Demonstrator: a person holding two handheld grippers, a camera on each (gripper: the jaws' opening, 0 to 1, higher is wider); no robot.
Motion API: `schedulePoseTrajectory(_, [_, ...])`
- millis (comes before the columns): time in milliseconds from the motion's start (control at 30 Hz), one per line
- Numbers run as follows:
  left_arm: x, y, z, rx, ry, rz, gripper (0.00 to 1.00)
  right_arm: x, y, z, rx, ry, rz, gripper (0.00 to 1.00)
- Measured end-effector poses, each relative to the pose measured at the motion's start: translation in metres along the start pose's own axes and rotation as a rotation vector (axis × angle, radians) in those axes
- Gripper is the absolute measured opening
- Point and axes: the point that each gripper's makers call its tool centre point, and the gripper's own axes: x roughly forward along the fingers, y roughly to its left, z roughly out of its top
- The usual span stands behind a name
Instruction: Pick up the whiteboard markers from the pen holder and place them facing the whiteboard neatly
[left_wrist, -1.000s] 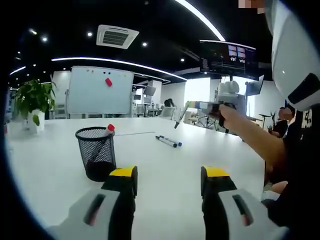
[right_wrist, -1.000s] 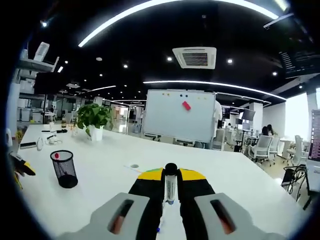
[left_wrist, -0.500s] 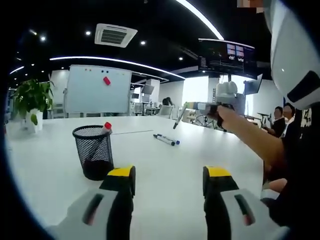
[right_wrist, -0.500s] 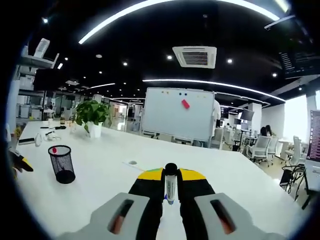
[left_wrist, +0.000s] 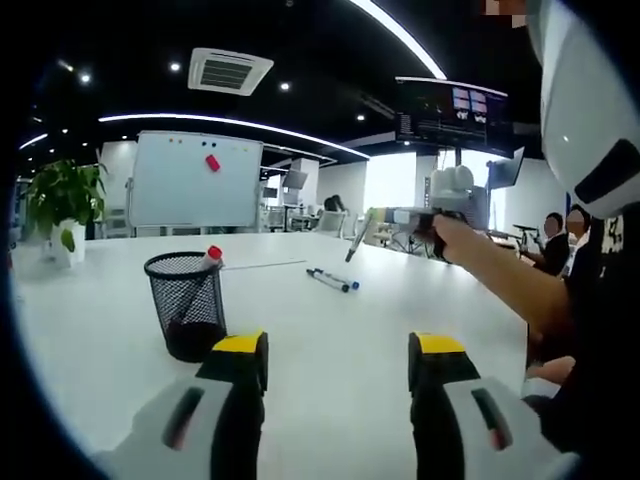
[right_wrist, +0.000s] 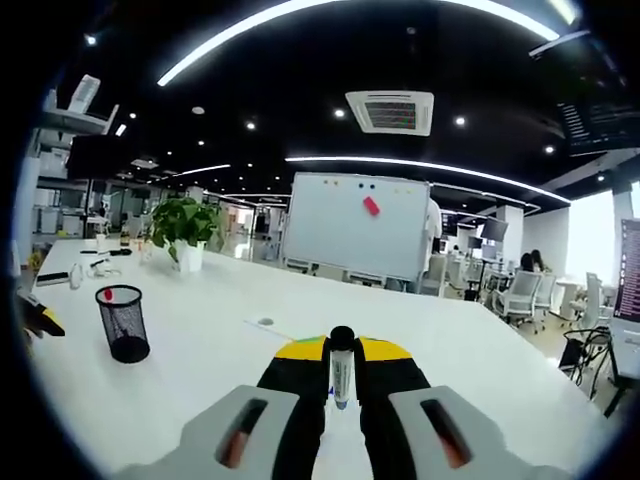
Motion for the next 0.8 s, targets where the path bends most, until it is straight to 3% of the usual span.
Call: schedulePoseTrajectory(800, [-0.001,0.000,0.000,-0.004,-0.003,-0.001,0.57,0.005,0.000,-0.017,-0.014,0.034,-0.013,0.13])
